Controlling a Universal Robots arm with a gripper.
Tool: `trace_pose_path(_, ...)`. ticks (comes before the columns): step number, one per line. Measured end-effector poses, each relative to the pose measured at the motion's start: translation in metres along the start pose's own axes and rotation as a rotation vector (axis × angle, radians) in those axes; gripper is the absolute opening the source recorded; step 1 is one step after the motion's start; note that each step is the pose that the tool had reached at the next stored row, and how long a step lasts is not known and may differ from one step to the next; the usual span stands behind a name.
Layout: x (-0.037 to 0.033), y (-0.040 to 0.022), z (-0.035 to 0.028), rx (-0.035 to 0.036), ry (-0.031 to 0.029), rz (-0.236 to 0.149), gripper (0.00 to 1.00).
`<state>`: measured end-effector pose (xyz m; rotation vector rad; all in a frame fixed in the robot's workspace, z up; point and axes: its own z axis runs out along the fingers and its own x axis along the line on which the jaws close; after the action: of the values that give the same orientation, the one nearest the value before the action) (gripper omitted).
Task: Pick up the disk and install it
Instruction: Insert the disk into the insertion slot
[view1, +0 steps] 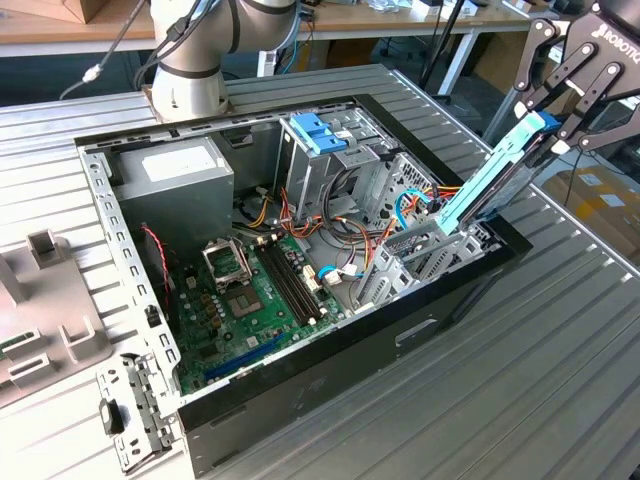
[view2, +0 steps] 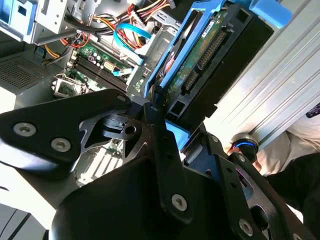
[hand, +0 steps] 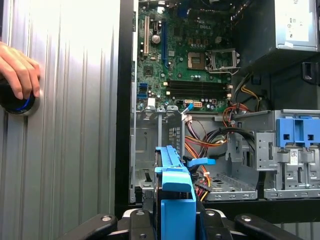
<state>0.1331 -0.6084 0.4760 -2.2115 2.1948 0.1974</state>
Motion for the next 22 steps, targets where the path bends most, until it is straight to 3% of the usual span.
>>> trace_pose_path(11,0.0007,0.0050,0.0020,0.0000,0.0002,0.000,0.37)
trace_pose_path(13,0.0008,0.0082,0.0030,0.0000,0.0002,0.000,0.37)
trace_pose_path(16,0.0008,0.0151,0.0036,0.0001,0.0002,0.000,0.37)
trace_pose_path(18,0.0008,0.0243,0.0043,0.0008,0.0002,0.000,0.37)
trace_pose_path(22,0.0004,0.0359,0.0054,0.0017,0.0000,0.000,0.37)
